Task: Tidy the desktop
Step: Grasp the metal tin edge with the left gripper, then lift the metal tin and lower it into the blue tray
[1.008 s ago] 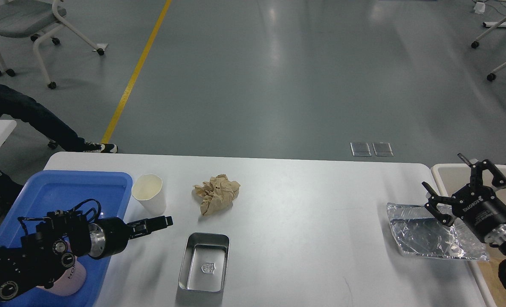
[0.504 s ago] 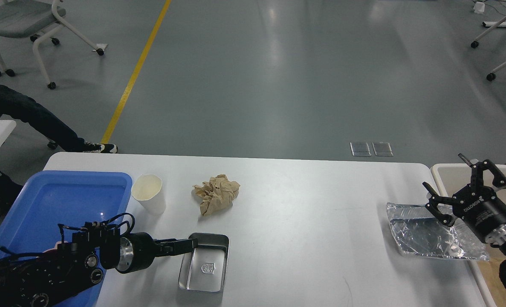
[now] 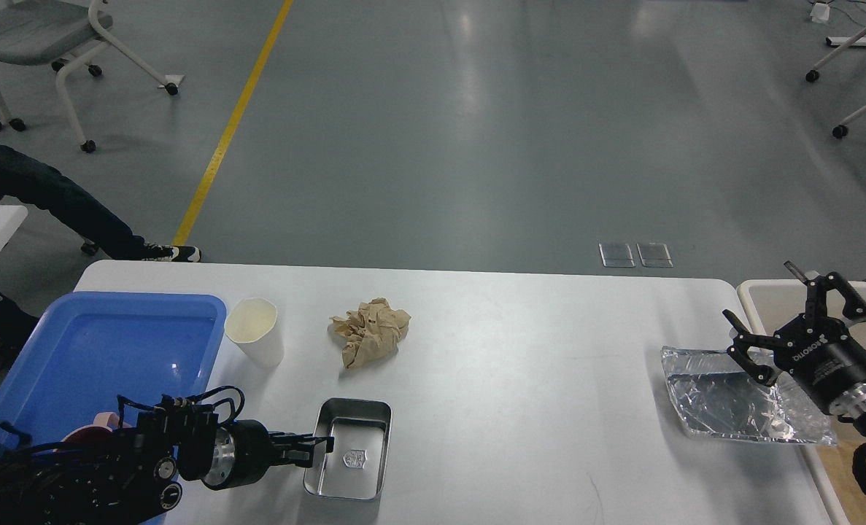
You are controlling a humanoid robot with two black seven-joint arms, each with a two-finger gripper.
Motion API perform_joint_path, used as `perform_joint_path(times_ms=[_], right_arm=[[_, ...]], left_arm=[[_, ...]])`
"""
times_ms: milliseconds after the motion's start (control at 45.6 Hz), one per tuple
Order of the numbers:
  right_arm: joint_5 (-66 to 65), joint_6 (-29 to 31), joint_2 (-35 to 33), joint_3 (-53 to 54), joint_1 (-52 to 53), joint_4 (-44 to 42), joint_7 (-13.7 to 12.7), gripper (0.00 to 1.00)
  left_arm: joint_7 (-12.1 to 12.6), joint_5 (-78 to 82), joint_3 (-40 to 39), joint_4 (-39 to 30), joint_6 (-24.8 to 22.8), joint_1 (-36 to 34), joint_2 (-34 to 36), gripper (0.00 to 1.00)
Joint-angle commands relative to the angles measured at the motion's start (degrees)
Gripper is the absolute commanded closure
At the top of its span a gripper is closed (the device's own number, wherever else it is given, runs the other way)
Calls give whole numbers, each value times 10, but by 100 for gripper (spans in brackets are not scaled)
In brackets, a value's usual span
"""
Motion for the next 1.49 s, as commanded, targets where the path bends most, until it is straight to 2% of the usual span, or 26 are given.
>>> perform_joint_path(times_ms=[0,66,110,307,548,767,942,1139,1336,1468], right_arm=[[-1,0,0,0,1,-3,0,0],[0,0,0,0,2,-3,0,0],[0,-1,0,0,3,-3,0,0],[-1,-1,0,0,5,-2,0,0],[-1,-3,0,-2,10,1,0,0],[-1,-4,-2,-1,9,2,0,0],[0,-4,-1,3,10,3,0,0],[0,-4,-4,3,10,3,0,0],[0,-4,-4,3,10,4,0,0],[0,-4,-3,3,10,3,-1,0]], left_arm=[[-6,0,8,0,-1,-1,3,92],[-11,1,17,0,-1,-5,4,100],[-21,0,28,0,-1,-10,4,100],[-25,-5,27,-11,-2,-26,16,100],[-45,-14,24,-86,-13,-74,87,100],[-47,-18,23,-95,-32,-126,138,100],[-65,-53,16,-117,-57,-185,197,100],[-66,-76,14,-130,-71,-234,252,100],[-67,-94,9,-134,-79,-242,309,100],[-77,-94,13,-121,-77,-233,342,100]])
